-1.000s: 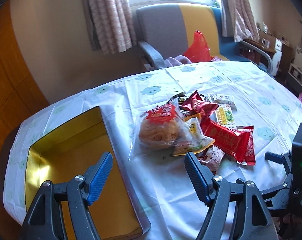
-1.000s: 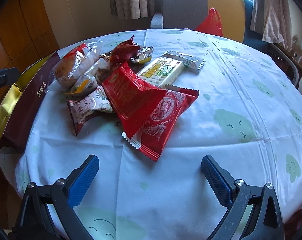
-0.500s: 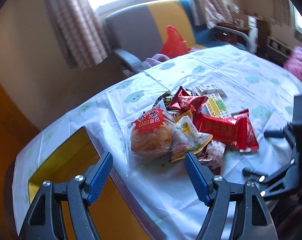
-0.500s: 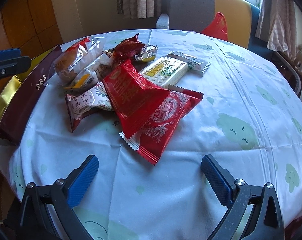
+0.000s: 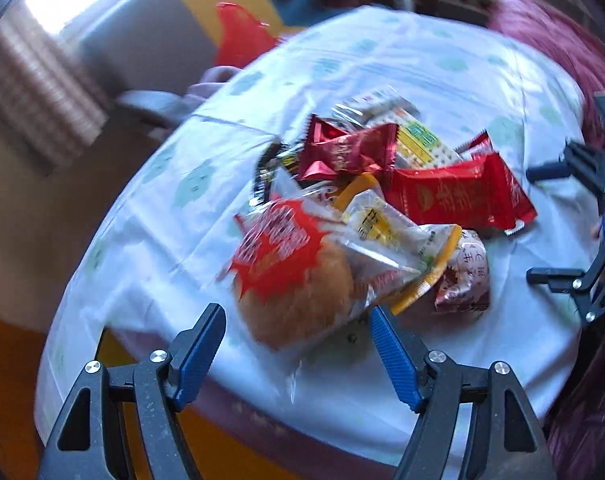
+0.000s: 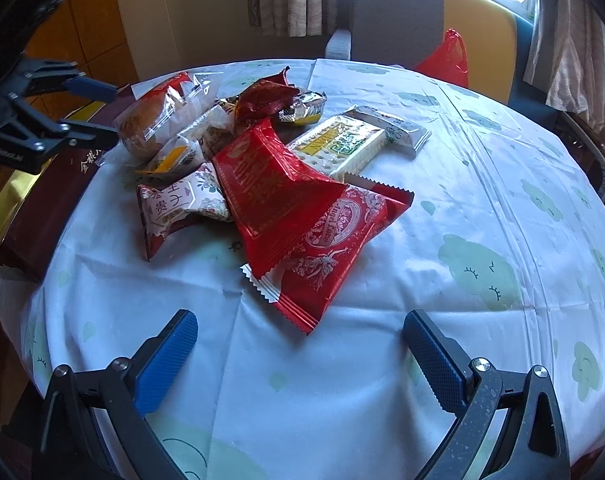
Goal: Organize snacks
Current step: 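Reach the left tool to the bagged bread roll and grasp it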
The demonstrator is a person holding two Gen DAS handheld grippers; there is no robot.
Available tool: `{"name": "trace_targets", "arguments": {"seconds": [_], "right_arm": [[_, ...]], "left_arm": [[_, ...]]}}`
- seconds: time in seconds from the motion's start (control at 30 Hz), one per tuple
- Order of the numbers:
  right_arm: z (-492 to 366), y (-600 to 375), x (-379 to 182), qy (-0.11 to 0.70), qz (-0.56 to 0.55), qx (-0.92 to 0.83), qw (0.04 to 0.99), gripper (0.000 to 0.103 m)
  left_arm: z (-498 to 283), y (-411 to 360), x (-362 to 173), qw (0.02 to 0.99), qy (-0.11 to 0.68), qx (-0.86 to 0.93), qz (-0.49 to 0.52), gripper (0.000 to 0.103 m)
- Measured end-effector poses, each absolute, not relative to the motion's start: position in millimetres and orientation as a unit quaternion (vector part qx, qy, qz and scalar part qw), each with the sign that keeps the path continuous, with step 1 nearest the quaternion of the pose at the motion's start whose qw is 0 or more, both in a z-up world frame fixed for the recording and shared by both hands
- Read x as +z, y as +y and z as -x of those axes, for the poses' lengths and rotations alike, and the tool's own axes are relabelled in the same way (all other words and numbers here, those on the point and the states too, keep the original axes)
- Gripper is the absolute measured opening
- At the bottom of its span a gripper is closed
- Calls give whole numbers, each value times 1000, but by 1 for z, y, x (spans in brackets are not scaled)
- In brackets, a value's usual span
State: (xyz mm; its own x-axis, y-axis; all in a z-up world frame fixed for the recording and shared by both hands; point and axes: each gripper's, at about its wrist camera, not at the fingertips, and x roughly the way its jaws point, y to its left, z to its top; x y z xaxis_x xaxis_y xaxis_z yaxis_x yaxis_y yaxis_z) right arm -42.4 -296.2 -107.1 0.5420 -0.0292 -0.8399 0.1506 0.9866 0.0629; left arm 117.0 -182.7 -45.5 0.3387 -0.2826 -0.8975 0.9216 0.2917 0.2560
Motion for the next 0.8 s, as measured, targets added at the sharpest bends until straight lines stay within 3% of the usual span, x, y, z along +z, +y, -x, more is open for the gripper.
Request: {"name": "trace_targets", "arguments": {"seconds": [0.1,0.27,0.47,0.7,0.8], "right_arm": [[41,-297,-108,477,-61,-46,876,103],[42,-298,-109,474,-59,-37,878,103],[46,-305,-105,464,-79,-24,882,102],[56,-335,-91,450,-137,-29,882,78],[58,-341,-81,439,-136,-32,887,77]], "left_arm": [[-122,-200,-56,686,381,-436,-440,85],[-127,-211,-65,698,372,-430,-435,85],[-127,-201,-56,732,374,-423,-381,68],[-117,-178,-38,764,391,-423,-291,65],[-108,-167,-21,781,383,-424,-252,65]]}}
